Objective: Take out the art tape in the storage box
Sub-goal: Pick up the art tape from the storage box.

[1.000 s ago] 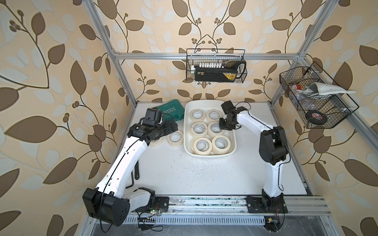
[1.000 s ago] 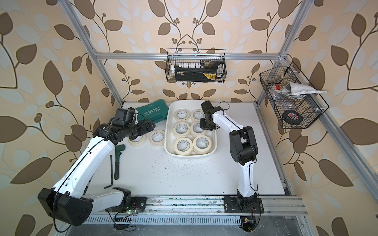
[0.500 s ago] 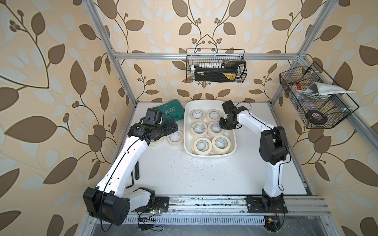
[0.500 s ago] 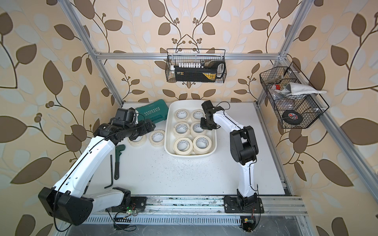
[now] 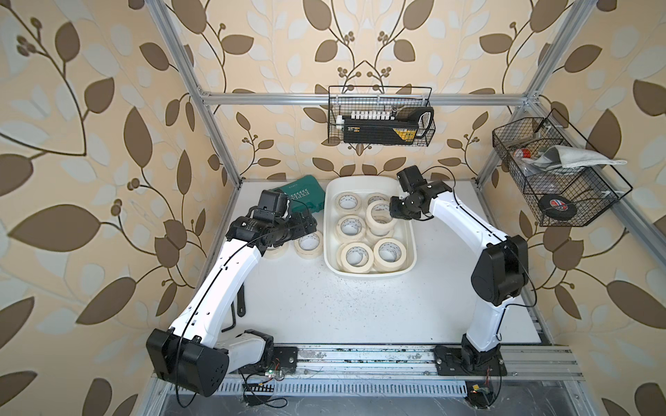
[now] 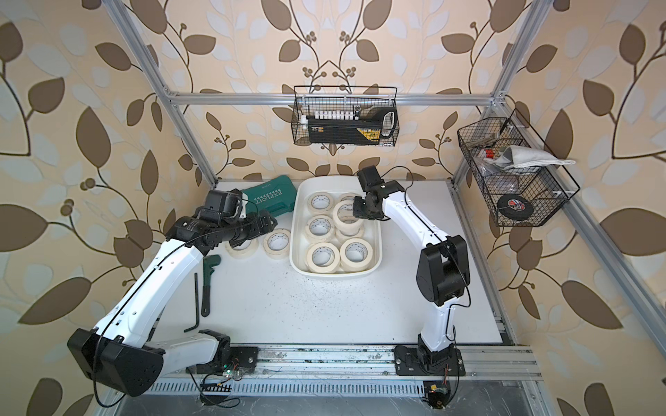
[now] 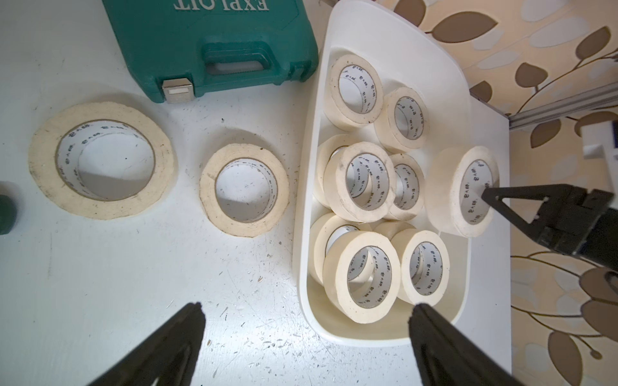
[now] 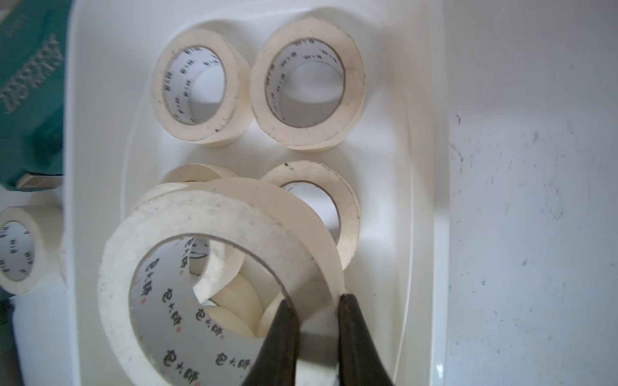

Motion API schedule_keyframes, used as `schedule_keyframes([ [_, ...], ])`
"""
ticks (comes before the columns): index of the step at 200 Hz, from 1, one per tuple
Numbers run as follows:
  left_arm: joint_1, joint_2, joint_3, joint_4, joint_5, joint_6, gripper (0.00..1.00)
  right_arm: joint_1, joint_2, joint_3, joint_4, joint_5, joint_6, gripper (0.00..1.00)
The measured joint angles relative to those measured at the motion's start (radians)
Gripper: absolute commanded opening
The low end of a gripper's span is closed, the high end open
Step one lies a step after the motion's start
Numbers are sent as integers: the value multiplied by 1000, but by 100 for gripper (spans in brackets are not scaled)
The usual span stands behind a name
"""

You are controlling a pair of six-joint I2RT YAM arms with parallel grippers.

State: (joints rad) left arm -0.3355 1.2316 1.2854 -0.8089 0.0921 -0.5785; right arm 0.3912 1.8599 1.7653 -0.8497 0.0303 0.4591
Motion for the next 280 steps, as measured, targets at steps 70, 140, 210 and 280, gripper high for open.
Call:
schedule_keyframes([
  [70, -62, 53, 42, -1, 27, 89, 99, 187, -84, 4, -16, 32, 1, 0],
  [140, -106, 168, 48, -14, 14, 132, 96, 305, -84, -31, -25, 53, 23, 0],
  [210, -150, 208, 63, -36, -45, 137, 93, 324, -64, -34, -47, 91, 27, 0],
  [280, -180, 207, 64, 43, 14, 134, 92, 342, -18, -34, -49, 89, 39, 0],
])
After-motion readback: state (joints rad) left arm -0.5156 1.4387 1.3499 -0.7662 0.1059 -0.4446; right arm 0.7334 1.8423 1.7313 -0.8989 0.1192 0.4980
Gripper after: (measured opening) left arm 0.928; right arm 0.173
